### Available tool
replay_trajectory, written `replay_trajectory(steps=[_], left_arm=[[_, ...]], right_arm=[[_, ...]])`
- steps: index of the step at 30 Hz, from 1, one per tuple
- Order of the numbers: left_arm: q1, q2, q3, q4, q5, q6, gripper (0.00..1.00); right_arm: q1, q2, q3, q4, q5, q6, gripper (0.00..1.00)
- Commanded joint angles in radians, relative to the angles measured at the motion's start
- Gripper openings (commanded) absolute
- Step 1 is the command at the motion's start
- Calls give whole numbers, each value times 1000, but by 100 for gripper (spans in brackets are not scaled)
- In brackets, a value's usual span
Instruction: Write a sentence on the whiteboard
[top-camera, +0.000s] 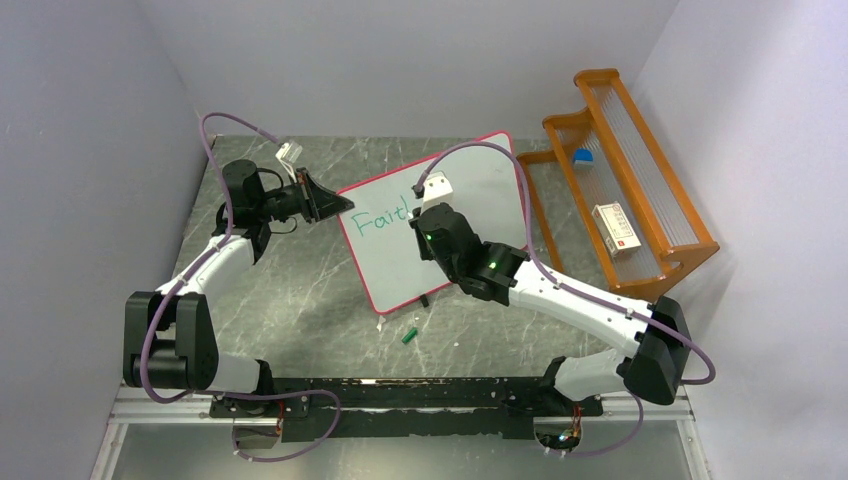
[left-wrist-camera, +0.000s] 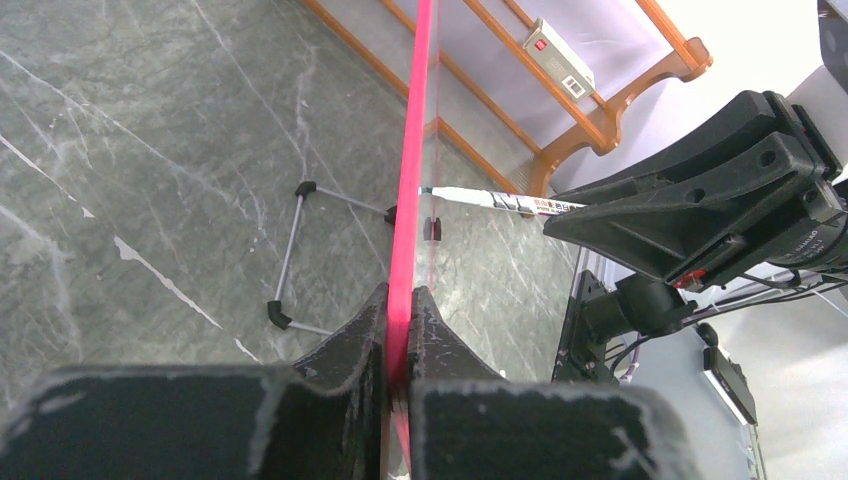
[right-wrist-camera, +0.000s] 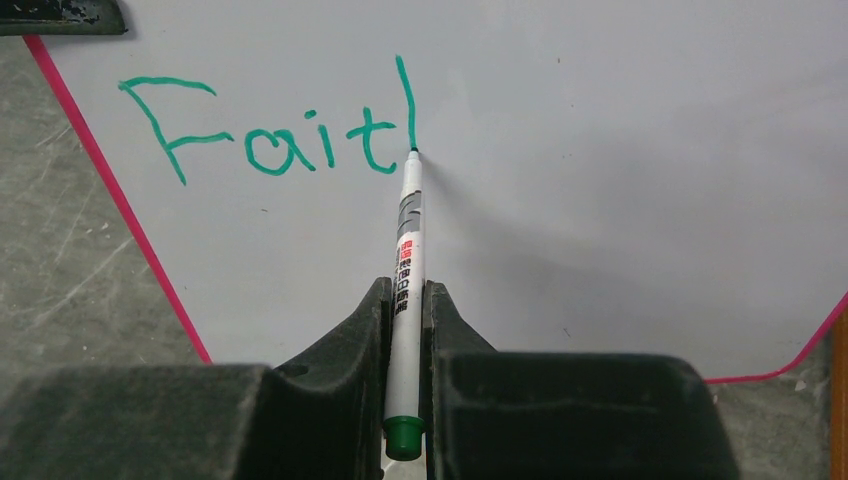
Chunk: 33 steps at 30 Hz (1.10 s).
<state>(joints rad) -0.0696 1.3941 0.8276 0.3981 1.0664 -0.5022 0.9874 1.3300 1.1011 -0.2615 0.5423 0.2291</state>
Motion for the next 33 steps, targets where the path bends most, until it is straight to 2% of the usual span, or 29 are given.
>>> replay_trajectory(steps=[1, 16, 33], left_arm=[[-25, 29, -8, -85, 0, 56, 5], [-25, 28, -9, -81, 1, 52, 5], [-25, 30, -9, -82, 3, 53, 5]], right_arm=[[-2, -17, -23, -28, -12, 19, 0], [8, -23, -17, -33, -6, 23, 0], [9, -44, -31, 78, 35, -12, 0]])
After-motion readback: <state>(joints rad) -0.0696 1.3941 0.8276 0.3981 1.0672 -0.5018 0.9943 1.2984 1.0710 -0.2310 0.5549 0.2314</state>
